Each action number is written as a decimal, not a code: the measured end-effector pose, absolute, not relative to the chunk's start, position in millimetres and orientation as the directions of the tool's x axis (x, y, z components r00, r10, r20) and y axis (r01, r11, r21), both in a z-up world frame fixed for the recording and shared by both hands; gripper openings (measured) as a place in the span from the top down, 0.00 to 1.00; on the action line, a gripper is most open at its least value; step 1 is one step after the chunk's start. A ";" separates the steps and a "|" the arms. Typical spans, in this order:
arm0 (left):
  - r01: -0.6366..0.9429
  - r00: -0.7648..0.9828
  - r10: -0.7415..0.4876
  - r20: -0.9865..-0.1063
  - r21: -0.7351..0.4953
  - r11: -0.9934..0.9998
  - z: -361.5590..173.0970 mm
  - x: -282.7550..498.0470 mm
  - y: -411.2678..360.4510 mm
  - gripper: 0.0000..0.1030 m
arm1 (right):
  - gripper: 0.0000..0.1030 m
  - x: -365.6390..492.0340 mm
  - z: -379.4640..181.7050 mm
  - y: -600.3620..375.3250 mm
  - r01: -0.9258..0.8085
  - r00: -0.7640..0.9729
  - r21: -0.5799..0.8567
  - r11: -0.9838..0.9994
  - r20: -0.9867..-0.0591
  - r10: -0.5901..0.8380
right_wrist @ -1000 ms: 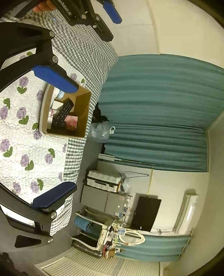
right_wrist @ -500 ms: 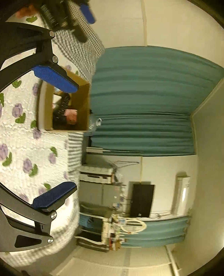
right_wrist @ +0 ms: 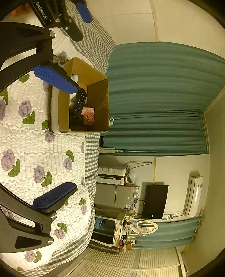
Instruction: Organize rigid objects
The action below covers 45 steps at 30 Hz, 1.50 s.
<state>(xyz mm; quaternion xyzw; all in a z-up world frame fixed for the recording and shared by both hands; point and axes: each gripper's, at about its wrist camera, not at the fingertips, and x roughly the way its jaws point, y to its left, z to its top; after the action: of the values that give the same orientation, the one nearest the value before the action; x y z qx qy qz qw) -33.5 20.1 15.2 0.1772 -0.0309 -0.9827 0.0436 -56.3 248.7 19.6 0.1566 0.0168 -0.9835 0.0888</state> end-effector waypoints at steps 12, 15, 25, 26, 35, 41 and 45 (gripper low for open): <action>0.078 -0.935 -0.098 -0.341 0.072 -0.994 17.1 -31.7 19.8 0.24 | 0.00 -54.2 19.8 246.7 0.183 -0.934 -0.010 -0.983 -0.315 -0.170; 0.077 -0.935 -0.094 -0.342 0.063 -0.995 16.8 -30.6 19.2 0.24 | 0.00 -54.4 19.4 246.4 0.181 -0.933 -0.010 -0.983 -0.318 -0.169; 0.076 -0.934 -0.092 -0.346 0.059 -0.995 18.2 -29.4 19.1 0.24 | 0.00 -55.6 17.5 242.9 0.179 -0.931 -0.017 -0.984 -0.326 -0.164; 0.075 -0.934 -0.091 -0.346 0.059 -0.995 18.3 -29.3 19.2 0.24 | 0.00 -56.0 17.4 242.8 0.177 -0.931 -0.017 -0.984 -0.326 -0.162; 0.076 -0.934 -0.091 -0.345 0.058 -0.995 18.5 -28.7 19.6 0.24 | 0.00 -57.0 16.8 244.4 0.171 -0.932 -0.016 -0.985 -0.328 -0.156; 0.077 -0.933 -0.093 -0.347 0.059 -0.995 18.5 -28.2 19.5 0.24 | 0.00 -56.9 16.3 245.0 0.171 -0.931 -0.015 -0.985 -0.331 -0.156; 0.078 -0.933 -0.094 -0.347 0.060 -0.995 18.5 -28.2 19.5 0.24 | 0.00 -57.0 15.8 244.3 0.171 -0.930 -0.016 -0.985 -0.333 -0.156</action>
<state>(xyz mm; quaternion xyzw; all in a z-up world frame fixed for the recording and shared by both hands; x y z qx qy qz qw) -28.2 19.5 18.5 0.1773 -0.0226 -0.9829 0.0437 -57.0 244.3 15.8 0.1676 0.0224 -0.9821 0.0832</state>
